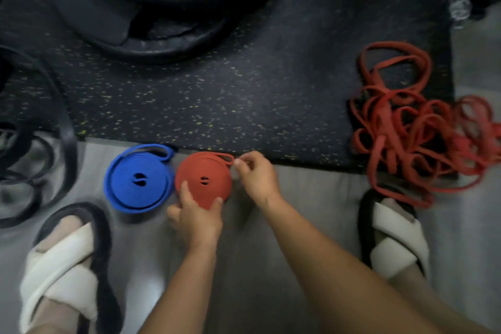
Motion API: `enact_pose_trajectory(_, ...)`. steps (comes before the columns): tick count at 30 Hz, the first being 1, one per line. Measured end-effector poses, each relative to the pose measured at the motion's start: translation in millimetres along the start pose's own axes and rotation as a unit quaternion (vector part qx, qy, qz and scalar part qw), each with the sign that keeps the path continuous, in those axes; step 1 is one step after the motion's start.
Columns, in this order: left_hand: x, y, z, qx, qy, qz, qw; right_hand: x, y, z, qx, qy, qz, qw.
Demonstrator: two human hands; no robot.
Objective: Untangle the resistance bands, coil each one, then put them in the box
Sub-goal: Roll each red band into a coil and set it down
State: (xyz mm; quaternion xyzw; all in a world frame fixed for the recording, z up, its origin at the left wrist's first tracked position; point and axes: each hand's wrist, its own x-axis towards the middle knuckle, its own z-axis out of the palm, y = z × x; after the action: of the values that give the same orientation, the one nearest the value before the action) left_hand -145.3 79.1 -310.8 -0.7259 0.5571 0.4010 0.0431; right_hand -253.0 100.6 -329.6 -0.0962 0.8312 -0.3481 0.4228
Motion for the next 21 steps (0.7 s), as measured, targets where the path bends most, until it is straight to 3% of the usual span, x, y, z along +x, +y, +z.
enact_pose_trajectory(4,-7,21,-8,-0.095,-0.009,0.068,0.993,-2,11,-58,-0.091,0.107,-0.039,0.989)
enact_pose_trajectory(8,-20,32,-12,-0.134,-0.029,0.099,0.986,-6,39,-140,-0.286,0.288,0.025,0.913)
enact_pose_trajectory(10,-31,34,-14,-0.162,-0.055,0.106,0.979,-16,53,-163,-0.281,0.28,0.082,0.914)
enact_pose_trajectory(14,-60,43,-29,-0.228,-0.128,0.101,0.96,-24,66,-181,-0.215,0.277,0.089,0.932)
enact_pose_trajectory(17,-79,53,-50,-0.239,-0.145,0.125,0.952,-33,67,-195,-0.116,0.17,0.121,0.971)
enact_pose_trajectory(19,-91,63,-64,-0.237,-0.155,0.143,0.948,-45,55,-210,-0.101,0.167,0.093,0.976)
enact_pose_trajectory(21,-106,75,-79,-0.231,-0.172,0.153,0.945,-62,25,-235,-0.073,0.22,0.024,0.973)
